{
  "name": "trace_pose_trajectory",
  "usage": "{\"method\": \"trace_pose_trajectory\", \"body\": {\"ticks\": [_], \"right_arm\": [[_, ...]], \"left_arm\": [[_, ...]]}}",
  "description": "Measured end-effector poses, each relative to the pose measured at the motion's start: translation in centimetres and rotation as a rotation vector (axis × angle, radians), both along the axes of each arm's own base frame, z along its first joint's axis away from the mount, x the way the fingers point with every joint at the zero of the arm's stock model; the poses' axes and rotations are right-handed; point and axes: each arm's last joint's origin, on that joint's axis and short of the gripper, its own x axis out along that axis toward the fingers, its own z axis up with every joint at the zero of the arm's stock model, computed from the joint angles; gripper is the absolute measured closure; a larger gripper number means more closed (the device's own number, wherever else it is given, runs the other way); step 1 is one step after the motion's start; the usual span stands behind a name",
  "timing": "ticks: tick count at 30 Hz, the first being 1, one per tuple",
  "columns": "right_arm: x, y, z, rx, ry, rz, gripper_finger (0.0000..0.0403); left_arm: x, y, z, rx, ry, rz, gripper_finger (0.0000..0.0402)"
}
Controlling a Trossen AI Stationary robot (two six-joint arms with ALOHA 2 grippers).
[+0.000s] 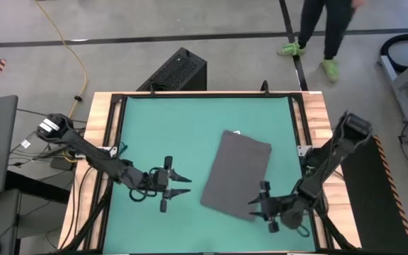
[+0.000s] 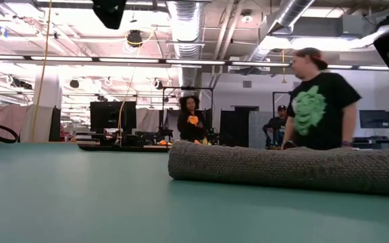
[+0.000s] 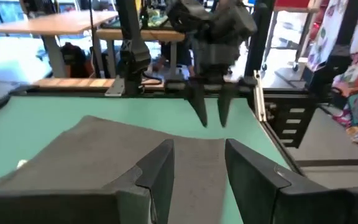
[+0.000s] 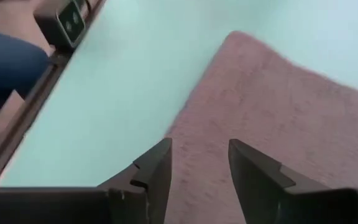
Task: Roll towel
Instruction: Roll the gray towel
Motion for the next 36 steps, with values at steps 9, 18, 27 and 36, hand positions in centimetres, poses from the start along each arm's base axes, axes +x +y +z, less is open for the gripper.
{"method": "trace_pose_trajectory", "body": {"ticks": [9, 18, 27, 36], "right_arm": [[1.6, 2.5, -3.9, -0.092, 0.007, -0.118, 0.0235], [2.2, 3.6, -6.4, -0.108, 0.038, -0.138, 0.0235], [1.5, 4.2, -8.2, -0.056, 0.043, -0.196, 0.0235], [1.6, 4.3, -7.7, -0.032, 0.043, -0.182, 0.0236]], "left_arm": [[3.5, -1.5, -2.3, 0.038, -0.047, 0.006, 0.0269], [7.9, -2.6, -5.2, 0.086, -0.037, -0.013, 0.0269], [11.3, -2.2, -8.7, 0.071, 0.041, -0.034, 0.0269], [11.6, -2.4, -12.9, -0.068, 0.169, -0.053, 0.0269]]}}
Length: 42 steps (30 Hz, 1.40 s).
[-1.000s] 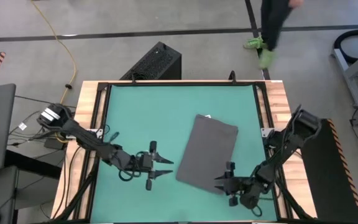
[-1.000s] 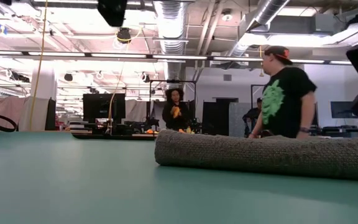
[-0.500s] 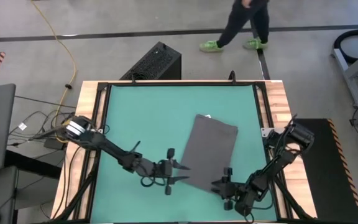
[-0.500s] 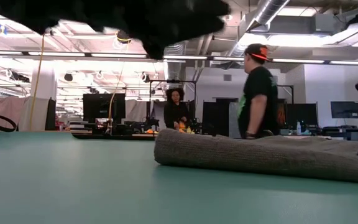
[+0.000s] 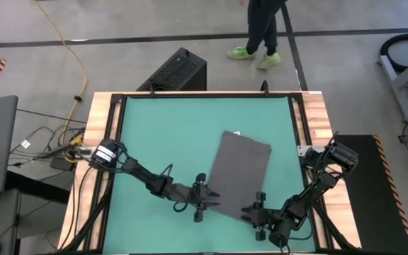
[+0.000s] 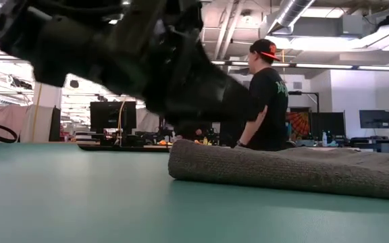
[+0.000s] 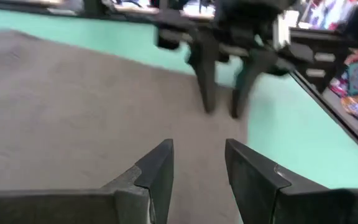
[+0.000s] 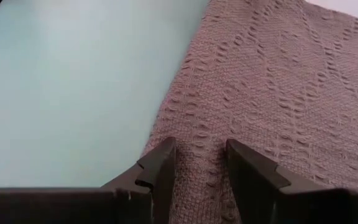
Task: Roll towel
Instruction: Roll the gray towel
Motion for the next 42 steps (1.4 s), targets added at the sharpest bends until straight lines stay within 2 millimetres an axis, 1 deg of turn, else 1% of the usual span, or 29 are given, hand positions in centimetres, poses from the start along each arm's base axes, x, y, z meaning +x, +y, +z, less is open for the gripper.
{"method": "trace_pose_trajectory", "body": {"ticks": [5, 9, 12, 15, 18, 21, 23, 26, 30, 33, 35, 38, 42], "right_arm": [[0.0, 0.0, 0.0, -0.004, -0.003, -0.001, 0.0236], [0.3, -0.2, 0.0, -0.002, -0.005, -0.014, 0.0236], [0.4, -0.2, 0.0, 0.001, -0.007, -0.014, 0.0236], [0.6, 0.1, 0.4, -0.048, -0.007, 0.028, 0.0236], [1.0, 0.7, 1.8, -0.098, -0.009, 0.087, 0.0236], [1.5, 1.3, 4.3, -0.128, -0.017, 0.118, 0.0236], [1.5, 1.5, 5.5, -0.149, 0.014, 0.134, 0.0233], [1.4, 2.2, 6.6, -0.165, 0.104, 0.19, 0.0214], [1.3, 3.1, 6.6, -0.246, 0.204, 0.223, 0.0162], [1.5, 3.5, 6.9, -0.28, 0.232, 0.225, 0.0121], [1.6, 3.6, 7.1, -0.274, 0.227, 0.224, 0.0102], [1.6, 3.5, 7.1, -0.284, 0.233, 0.223, 0.0091], [1.3, 3.2, 6.5, -0.293, 0.246, 0.218, 0.0093]], "left_arm": [[-0.7, -1.3, -2.2, 0.024, 0.073, 0.042, 0.0269], [-0.9, -1.5, -2.6, 0.047, 0.084, 0.067, 0.0269], [-1.0, -1.2, -3.4, 0.054, 0.149, 0.085, 0.0269], [-1.0, -1.1, -3.4, 0.055, 0.154, 0.078, 0.0269], [-1.0, -1.0, -3.5, 0.052, 0.173, 0.078, 0.0269], [-1.0, -0.9, -3.6, 0.044, 0.18, 0.082, 0.0269], [-1.0, -0.9, -3.6, 0.041, 0.182, 0.084, 0.0269], [-1.0, -1.0, -3.6, 0.024, 0.181, 0.086, 0.0269], [-1.0, -1.0, -3.6, 0.015, 0.183, 0.081, 0.0269], [-1.0, -1.0, -3.6, 0.014, 0.182, 0.081, 0.0269], [-1.0, -1.0, -3.6, 0.014, 0.182, 0.081, 0.0269], [-1.0, -1.0, -3.6, 0.014, 0.183, 0.081, 0.0269], [-1.0, -1.0, -3.6, 0.014, 0.183, 0.08, 0.0269]]}}
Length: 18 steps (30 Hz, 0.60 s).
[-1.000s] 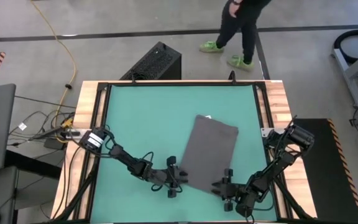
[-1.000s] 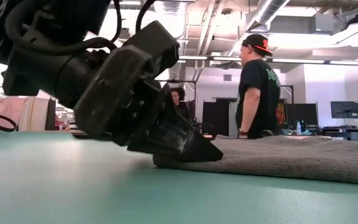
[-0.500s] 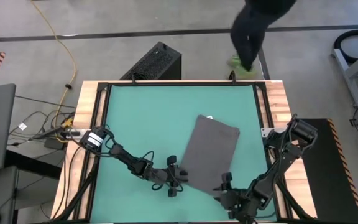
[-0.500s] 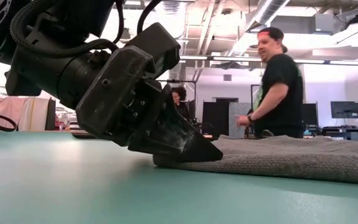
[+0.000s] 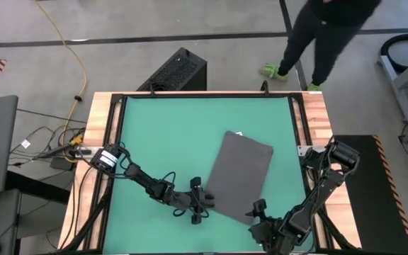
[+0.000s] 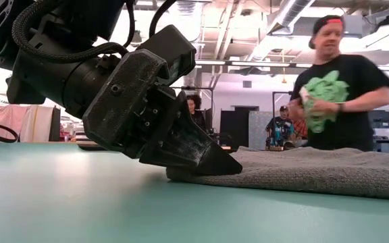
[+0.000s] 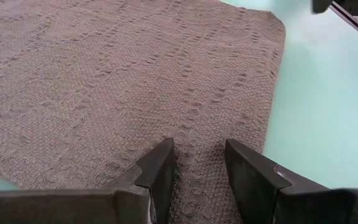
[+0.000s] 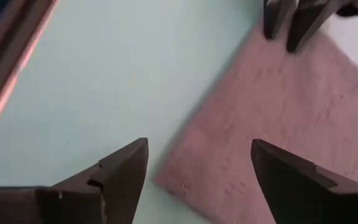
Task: Roll towel
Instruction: Roll the gray towel
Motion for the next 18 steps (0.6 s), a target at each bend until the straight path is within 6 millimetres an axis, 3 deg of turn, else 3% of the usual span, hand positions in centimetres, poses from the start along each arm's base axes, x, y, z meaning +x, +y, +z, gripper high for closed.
{"method": "trace_pose_trajectory", "body": {"ticks": [18], "right_arm": [[-1.1, -1.3, -3.1, 0.072, -0.024, -0.058, 0.0097]], "left_arm": [[0.0, 0.0, 0.0, -0.002, 0.001, 0.0, 0.0269]]}}
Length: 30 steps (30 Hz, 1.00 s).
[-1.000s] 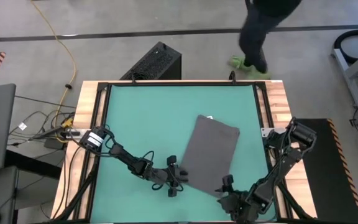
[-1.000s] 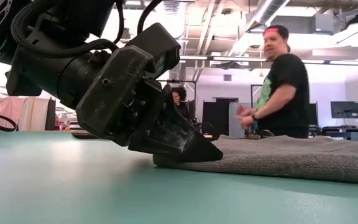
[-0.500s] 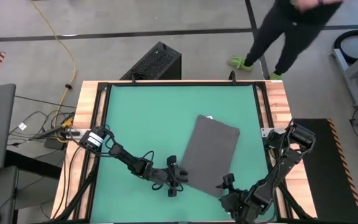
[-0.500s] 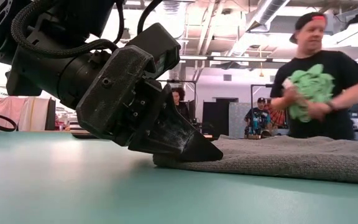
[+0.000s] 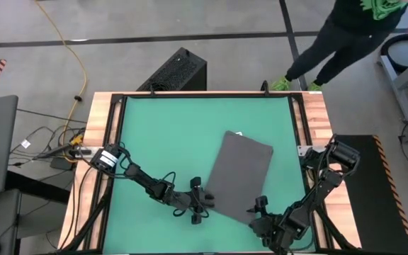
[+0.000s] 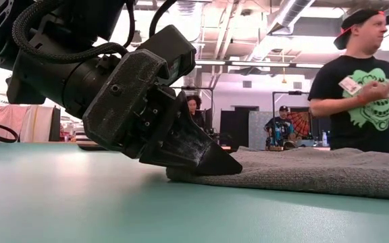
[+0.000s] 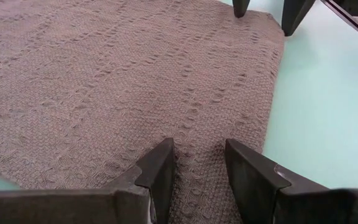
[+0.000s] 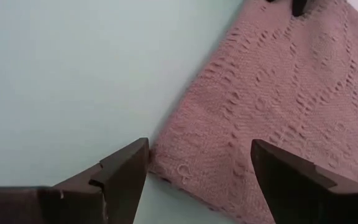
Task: Roll towel
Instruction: Roll the gray towel
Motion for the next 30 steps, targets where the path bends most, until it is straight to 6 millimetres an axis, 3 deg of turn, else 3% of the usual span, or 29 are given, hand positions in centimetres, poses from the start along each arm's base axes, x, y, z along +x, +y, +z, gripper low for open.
{"method": "trace_pose_trajectory", "body": {"ticks": [11, 15, 25, 30], "right_arm": [[-1.4, -1.3, -2.1, 0.019, -0.023, -0.027, 0.0098], [-1.4, -1.5, -2.2, 0.017, -0.013, -0.033, 0.0117], [-1.2, -1.8, -2.3, 0.016, -0.001, -0.058, 0.0238], [-1.2, -1.8, -2.4, 0.039, 0.005, -0.069, 0.0325]], "left_arm": [[0.0, 0.0, 0.0, -0.002, 0.001, 0.0, 0.0269], [0.0, 0.0, 0.0, -0.008, 0.002, 0.002, 0.0269], [0.5, -0.3, 0.5, -0.062, -0.016, -0.012, 0.0269], [1.6, -1.5, 3.3, -0.108, -0.139, -0.207, 0.0269]]}}
